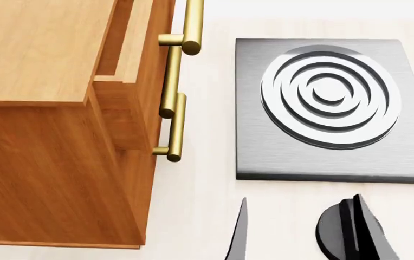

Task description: Pick the akita bowl on the wooden cabinet and place it on the plate.

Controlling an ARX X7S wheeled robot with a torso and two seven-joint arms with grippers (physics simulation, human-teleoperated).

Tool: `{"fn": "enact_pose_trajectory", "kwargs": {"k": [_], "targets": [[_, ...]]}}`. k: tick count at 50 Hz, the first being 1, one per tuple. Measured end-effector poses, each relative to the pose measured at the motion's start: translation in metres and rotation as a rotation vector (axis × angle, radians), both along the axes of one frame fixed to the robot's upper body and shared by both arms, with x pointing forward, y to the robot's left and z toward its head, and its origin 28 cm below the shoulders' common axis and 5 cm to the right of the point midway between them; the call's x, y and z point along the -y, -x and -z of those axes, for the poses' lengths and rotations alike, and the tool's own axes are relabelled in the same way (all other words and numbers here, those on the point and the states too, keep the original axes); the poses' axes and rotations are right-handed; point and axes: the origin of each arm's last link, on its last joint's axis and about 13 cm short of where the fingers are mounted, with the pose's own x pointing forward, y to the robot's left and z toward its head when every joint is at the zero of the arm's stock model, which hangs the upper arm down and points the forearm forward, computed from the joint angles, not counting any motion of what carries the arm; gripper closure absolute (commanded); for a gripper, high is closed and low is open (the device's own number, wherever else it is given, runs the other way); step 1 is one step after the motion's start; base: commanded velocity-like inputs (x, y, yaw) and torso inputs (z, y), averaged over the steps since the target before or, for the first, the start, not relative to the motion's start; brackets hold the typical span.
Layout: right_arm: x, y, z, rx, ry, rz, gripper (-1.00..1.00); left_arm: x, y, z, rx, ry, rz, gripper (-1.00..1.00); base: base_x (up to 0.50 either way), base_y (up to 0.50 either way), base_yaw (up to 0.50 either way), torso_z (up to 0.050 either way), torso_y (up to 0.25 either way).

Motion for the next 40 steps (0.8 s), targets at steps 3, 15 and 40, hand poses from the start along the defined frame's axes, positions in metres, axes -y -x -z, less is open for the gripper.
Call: {"fn": "enact_pose_trajectory", "kwargs": {"k": [3, 15, 40], "targets": [[0.0, 0.001, -0.002, 0.003, -0.003, 0.002, -1.0, 0.0, 0.002, 0.003, 0.013, -0.019, 0.018, 1.0, 0.0, 0.0, 0.0, 0.0, 0.0], [0.0, 0.004, -0.006, 0.014, -0.01, -0.001, -1.0, 0.003, 0.006, 0.016, 0.056, -0.089, 0.077, 1.0, 0.0, 0.0, 0.0, 0.0, 0.0], [-0.001, 0.005, -0.007, 0.012, -0.013, -0.01, -1.0, 0.006, 0.013, 0.046, 0.091, -0.211, 0.204, 1.0, 0.0, 0.0, 0.0, 0.0, 0.001]]}}
